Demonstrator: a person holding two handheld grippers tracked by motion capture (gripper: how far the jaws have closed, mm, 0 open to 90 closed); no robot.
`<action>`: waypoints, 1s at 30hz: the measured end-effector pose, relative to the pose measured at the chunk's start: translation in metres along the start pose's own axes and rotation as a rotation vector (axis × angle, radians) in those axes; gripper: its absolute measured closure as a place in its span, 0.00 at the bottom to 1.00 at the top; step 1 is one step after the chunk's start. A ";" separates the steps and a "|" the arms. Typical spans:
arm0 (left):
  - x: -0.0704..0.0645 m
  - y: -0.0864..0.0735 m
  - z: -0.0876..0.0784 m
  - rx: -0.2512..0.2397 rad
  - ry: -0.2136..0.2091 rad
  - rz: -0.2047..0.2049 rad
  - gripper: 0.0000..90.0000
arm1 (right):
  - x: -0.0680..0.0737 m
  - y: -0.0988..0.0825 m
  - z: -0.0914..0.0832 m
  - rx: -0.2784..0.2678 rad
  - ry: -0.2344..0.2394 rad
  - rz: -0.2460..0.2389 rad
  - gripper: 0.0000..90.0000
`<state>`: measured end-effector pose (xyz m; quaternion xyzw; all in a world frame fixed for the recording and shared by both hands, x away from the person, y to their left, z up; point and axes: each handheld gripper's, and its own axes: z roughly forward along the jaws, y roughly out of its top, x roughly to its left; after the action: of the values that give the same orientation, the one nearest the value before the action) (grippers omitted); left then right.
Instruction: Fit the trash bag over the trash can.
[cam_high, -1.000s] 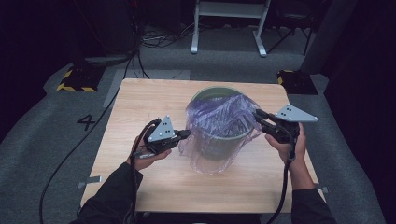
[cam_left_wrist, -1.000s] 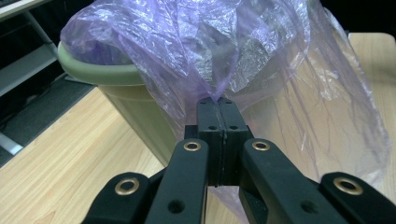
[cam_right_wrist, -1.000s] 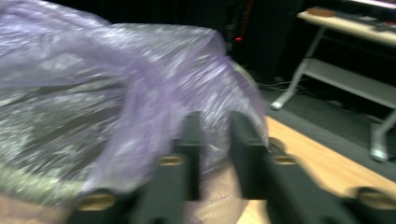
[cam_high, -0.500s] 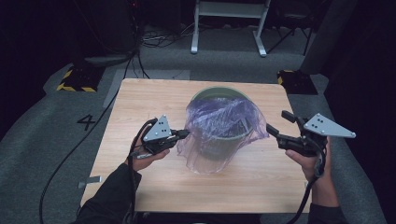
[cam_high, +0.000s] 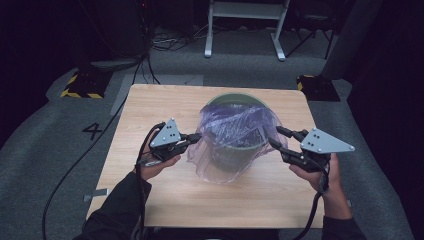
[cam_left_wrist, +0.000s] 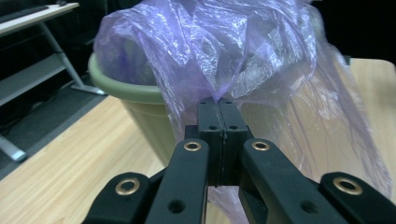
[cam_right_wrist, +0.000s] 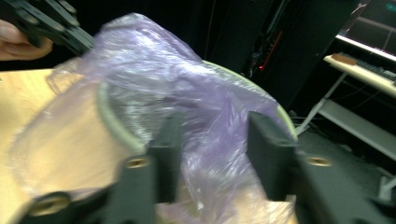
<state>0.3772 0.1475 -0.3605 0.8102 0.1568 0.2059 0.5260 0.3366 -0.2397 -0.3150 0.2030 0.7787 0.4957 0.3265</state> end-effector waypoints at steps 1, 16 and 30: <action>0.002 0.001 -0.001 -0.004 0.003 -0.002 1.00 | -0.002 0.000 0.003 0.003 -0.011 -0.008 0.78; 0.035 0.002 0.002 -0.013 0.059 -0.074 1.00 | -0.046 -0.010 0.049 0.024 -0.097 0.090 1.00; 0.059 0.000 0.031 -0.012 0.092 -0.144 1.00 | -0.076 -0.023 0.085 0.099 -0.135 0.144 1.00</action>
<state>0.4441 0.1512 -0.3619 0.7832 0.2374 0.2055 0.5367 0.4505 -0.2441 -0.3377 0.3073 0.7618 0.4641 0.3314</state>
